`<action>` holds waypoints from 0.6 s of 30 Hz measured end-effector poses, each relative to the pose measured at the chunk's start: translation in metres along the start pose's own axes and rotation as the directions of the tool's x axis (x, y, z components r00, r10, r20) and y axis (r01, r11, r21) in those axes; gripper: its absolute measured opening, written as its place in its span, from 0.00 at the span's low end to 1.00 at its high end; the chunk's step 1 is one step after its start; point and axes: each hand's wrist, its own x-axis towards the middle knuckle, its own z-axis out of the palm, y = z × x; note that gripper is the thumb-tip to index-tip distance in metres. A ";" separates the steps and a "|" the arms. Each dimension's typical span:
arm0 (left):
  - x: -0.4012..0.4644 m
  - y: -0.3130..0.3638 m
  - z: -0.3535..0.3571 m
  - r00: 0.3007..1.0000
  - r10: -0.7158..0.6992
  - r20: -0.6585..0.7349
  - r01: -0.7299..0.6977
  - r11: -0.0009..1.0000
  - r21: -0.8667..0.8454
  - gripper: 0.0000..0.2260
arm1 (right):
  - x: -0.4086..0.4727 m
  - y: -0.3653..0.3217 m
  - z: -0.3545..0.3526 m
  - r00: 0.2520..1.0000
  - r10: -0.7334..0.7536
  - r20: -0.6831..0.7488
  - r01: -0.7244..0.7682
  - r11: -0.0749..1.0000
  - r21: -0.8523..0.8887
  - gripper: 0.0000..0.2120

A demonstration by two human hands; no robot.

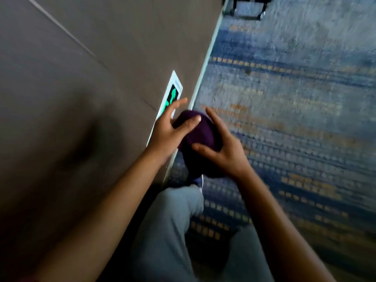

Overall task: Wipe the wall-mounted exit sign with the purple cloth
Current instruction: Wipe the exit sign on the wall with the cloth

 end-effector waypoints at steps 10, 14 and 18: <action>0.095 -0.188 0.031 0.986 0.168 -0.009 -0.164 0.971 0.175 0.22 | 0.074 0.194 0.098 0.967 -0.127 -0.219 0.144 0.988 0.061 0.38; 0.117 -0.232 0.031 0.973 0.223 0.060 -0.230 0.951 0.205 0.21 | 0.089 0.244 0.122 0.960 -0.158 -0.230 0.174 0.983 0.051 0.37; 0.132 -0.254 0.037 0.956 0.289 0.053 -0.293 0.926 0.237 0.20 | 0.105 0.264 0.138 0.959 -0.152 -0.240 0.164 0.986 0.033 0.35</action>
